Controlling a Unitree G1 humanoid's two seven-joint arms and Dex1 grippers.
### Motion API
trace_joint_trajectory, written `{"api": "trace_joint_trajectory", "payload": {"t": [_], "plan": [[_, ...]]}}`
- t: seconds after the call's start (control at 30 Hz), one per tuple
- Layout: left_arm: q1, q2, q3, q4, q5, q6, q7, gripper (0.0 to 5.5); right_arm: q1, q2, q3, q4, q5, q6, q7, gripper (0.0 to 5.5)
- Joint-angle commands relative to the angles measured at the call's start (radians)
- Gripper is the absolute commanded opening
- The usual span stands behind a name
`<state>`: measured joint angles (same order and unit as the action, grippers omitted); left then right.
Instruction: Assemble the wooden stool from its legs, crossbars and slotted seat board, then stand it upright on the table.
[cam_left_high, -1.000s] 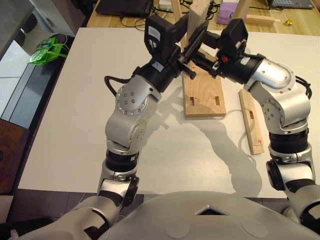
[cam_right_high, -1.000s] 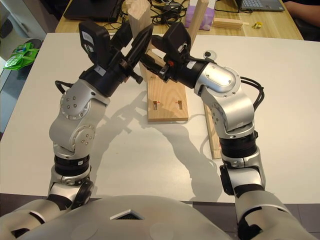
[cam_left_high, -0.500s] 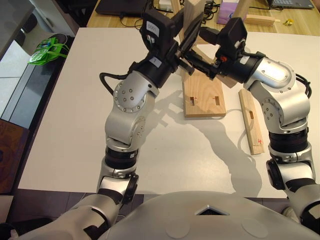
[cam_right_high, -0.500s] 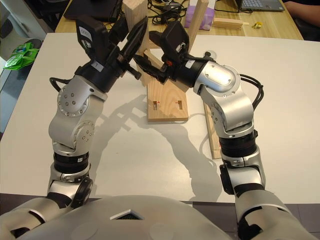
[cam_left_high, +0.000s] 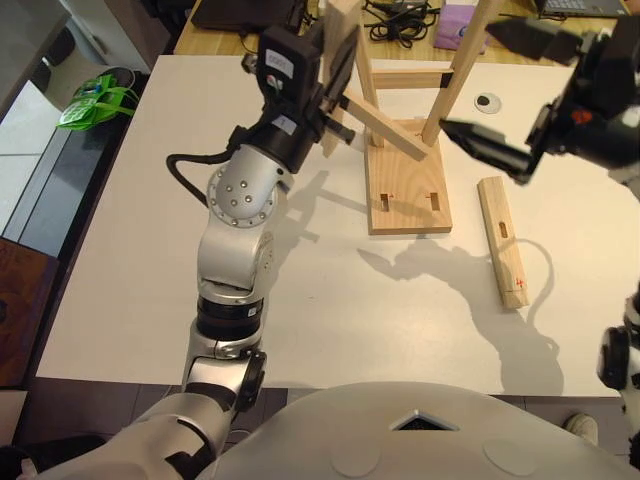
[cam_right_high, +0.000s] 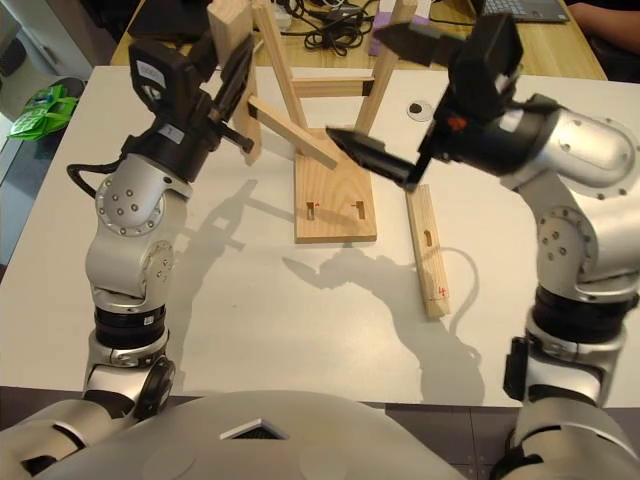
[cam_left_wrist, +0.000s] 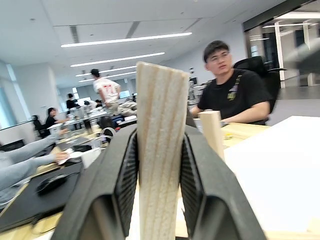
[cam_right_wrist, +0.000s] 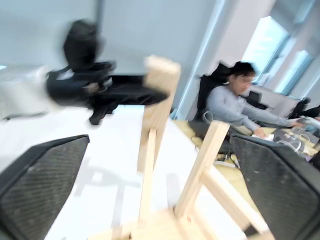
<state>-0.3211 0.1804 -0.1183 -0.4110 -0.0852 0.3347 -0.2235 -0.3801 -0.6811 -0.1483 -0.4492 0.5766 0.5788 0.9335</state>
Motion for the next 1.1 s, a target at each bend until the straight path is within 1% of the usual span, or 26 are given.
{"api": "trace_joint_trajectory", "payload": {"t": [0.03, 0.07, 0.13, 0.23, 0.33, 0.47, 0.5, 0.63, 0.73, 0.87, 0.93, 1.1], "plan": [[0.067, 0.0, 0.057, -0.039, -0.004, 0.032, 0.033, 1.03, 0.136, -0.097, -0.038, 0.094, -0.094, -0.097, 0.046, 5.02], [0.076, -0.011, 0.079, -0.046, -0.015, 0.044, 0.05, 1.03, 0.172, -0.109, -0.038, 0.136, -0.13, -0.139, 0.05, 4.91], [0.077, -0.035, 0.114, -0.048, -0.029, 0.068, 0.086, 1.03, 0.219, -0.127, -0.023, 0.224, -0.206, -0.234, 0.053, 4.45], [0.073, -0.09, 0.153, -0.048, -0.038, 0.104, 0.162, 1.03, 0.249, -0.144, 0.056, 0.39, -0.375, -0.448, 0.047, 3.79], [0.067, -0.142, 0.138, -0.075, -0.05, 0.138, 0.203, 1.03, 0.26, -0.149, 0.177, 0.583, -0.574, -0.738, 0.017, 3.19], [0.059, -0.206, 0.121, -0.1, -0.077, 0.17, 0.238, 1.03, 0.244, -0.115, 0.282, 0.726, -0.697, -0.919, -0.017, 2.51], [0.052, -0.22, 0.116, -0.105, -0.086, 0.184, 0.244, 1.03, 0.245, -0.101, 0.297, 0.739, -0.708, -0.936, -0.028, 2.37], [0.052, -0.259, 0.094, -0.098, -0.101, 0.207, 0.256, 1.03, 0.223, -0.036, 0.347, 0.759, -0.749, -0.968, -0.081, 1.52], [0.061, -0.269, 0.053, -0.094, -0.094, 0.202, 0.252, 1.03, 0.197, 0.012, 0.383, 0.767, -0.777, -0.993, -0.114, 0.97], [0.055, -0.266, 0.043, -0.092, -0.098, 0.194, 0.26, 1.03, 0.144, 0.078, 0.44, 0.796, -0.815, -1.017, -0.137, 0.24], [0.046, -0.26, 0.044, -0.088, -0.099, 0.192, 0.258, 1.03, 0.127, 0.107, 0.461, 0.805, -0.829, -1.022, -0.15, 0.01], [0.058, -0.253, 0.039, -0.08, -0.088, 0.178, 0.259, 1.03, 0.076, 0.164, 0.489, 0.841, -0.854, -1.021, -0.195, 0.0]]}}
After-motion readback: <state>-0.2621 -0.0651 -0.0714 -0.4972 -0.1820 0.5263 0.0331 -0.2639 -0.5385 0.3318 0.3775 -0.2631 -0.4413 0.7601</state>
